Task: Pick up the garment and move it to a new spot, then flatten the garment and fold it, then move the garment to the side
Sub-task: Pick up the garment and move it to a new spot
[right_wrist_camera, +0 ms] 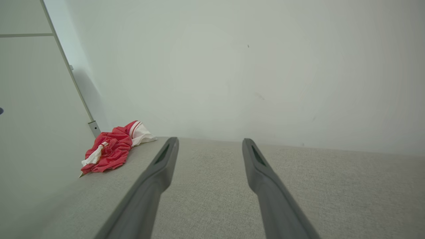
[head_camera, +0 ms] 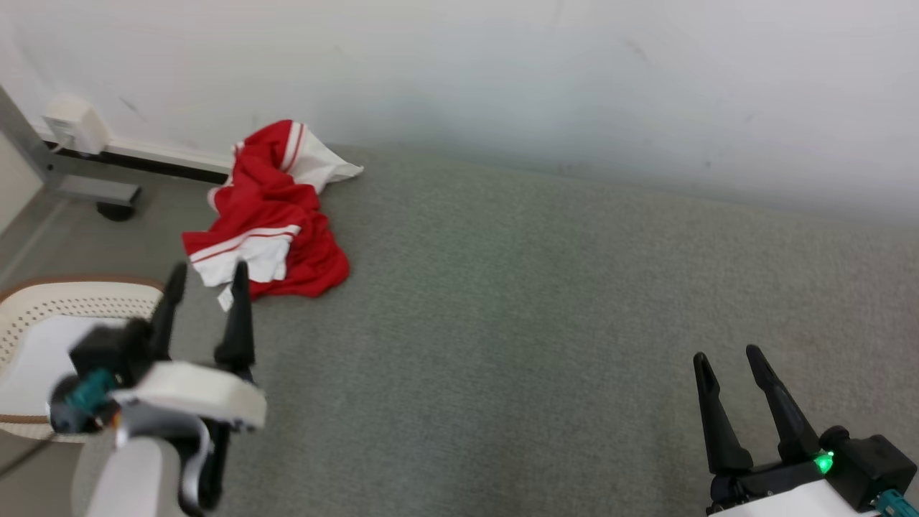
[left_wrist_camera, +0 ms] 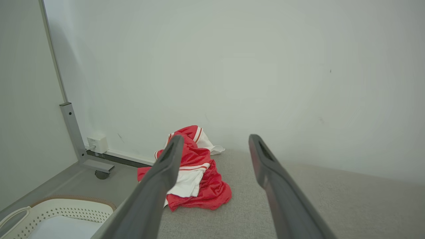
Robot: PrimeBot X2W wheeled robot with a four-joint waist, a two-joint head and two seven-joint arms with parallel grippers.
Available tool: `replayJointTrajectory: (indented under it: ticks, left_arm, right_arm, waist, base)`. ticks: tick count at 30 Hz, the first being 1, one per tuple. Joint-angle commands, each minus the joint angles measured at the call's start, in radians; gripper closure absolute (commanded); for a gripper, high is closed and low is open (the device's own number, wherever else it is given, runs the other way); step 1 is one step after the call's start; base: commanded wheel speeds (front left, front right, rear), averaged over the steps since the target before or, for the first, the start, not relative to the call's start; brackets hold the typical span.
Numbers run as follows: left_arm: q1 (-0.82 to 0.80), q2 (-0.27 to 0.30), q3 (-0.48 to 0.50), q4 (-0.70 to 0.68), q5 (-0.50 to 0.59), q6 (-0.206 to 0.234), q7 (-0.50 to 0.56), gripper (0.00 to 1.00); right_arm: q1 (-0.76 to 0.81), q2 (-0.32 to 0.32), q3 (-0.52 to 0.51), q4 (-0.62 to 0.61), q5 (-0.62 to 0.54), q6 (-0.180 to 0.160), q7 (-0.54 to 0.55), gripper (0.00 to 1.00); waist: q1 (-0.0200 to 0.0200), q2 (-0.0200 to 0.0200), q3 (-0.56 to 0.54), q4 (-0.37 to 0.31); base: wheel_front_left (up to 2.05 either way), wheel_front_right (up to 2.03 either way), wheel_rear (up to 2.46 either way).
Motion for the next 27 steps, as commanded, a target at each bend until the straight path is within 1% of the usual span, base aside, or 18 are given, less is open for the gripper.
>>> replayJointTrajectory:
  ticks: [1,3,5,8,9,13,16,19,20,24,27]
  left_arm:
    - [-0.053,0.019,0.011,0.010,-0.009,0.007,0.038,0.00]
    - [-0.115,0.040,0.031,0.031,-0.022,0.016,0.089,0.00]
    - [-0.178,0.060,0.055,0.066,-0.056,0.012,0.149,0.00]
    - [-0.273,0.116,0.094,0.112,-0.077,0.014,0.200,0.00]
    - [-0.297,0.122,0.104,0.136,-0.091,0.016,0.220,0.00]
    - [-0.400,0.194,0.165,0.251,-0.131,0.035,0.287,0.00]
    - [-0.448,0.242,0.202,0.357,-0.160,0.033,0.323,0.00]
    - [-0.491,0.293,0.244,0.463,-0.184,0.050,0.336,0.00]
    - [-0.491,0.293,0.244,0.463,-0.184,0.050,0.336,0.00]
    - [-0.518,0.346,0.291,0.587,-0.210,0.068,0.339,0.00]
    - [-0.529,0.382,0.301,0.667,-0.213,0.077,0.334,0.00]
  right_arm:
    - [-0.019,-0.010,-0.001,-0.008,-0.008,-0.002,0.001,0.00]
    - [-0.031,-0.010,0.002,-0.011,-0.008,-0.002,0.001,0.00]
    - [-0.048,-0.011,0.007,-0.016,-0.010,-0.002,0.001,0.00]
    - [-0.072,-0.017,0.012,-0.021,-0.010,-0.002,0.001,0.00]
    - [-0.077,-0.017,0.009,-0.023,-0.010,-0.002,0.001,0.00]
    - [-0.108,-0.021,0.009,-0.040,-0.015,-0.002,0.001,0.00]
    - [-0.127,-0.020,0.005,-0.051,-0.011,-0.002,0.001,0.00]
    - [-0.154,-0.015,0.007,-0.069,-0.005,-0.002,0.001,0.00]
    - [-0.154,-0.015,0.007,-0.069,-0.005,-0.002,0.001,0.00]
    - [-0.179,-0.006,0.000,-0.103,-0.001,-0.002,0.001,0.00]
    - [-0.190,-0.001,-0.018,-0.130,-0.002,-0.002,0.001,0.00]
  waist:
    - [-0.0001,0.0000,0.044,-0.039]
    - [-0.0001,0.0000,0.068,-0.062]
    - [-0.0001,0.0000,0.095,-0.089]
    - [-0.0001,0.0000,0.140,-0.137]
    - [-0.0001,0.0000,0.152,-0.150]
    - [-0.0001,0.0000,0.207,-0.206]
    - [-0.0001,0.0000,0.246,-0.254]
    - [-0.0001,0.0000,0.283,-0.309]
    - [-0.0001,0.0000,0.283,-0.309]
    - [-0.0001,0.0000,0.328,-0.376]
    - [-0.0001,0.0000,0.357,-0.411]
  base:
    - [0.00,0.00,0.00]
    - [0.00,0.00,0.00]
    - [0.00,0.00,0.00]
    - [0.00,0.00,0.00]
    - [0.00,0.00,0.00]
    - [0.00,0.00,0.00]
    - [0.00,0.00,0.00]
    - [0.00,0.00,0.00]
    - [0.00,0.00,0.00]
    - [0.00,0.00,0.00]
    - [0.00,0.00,0.00]
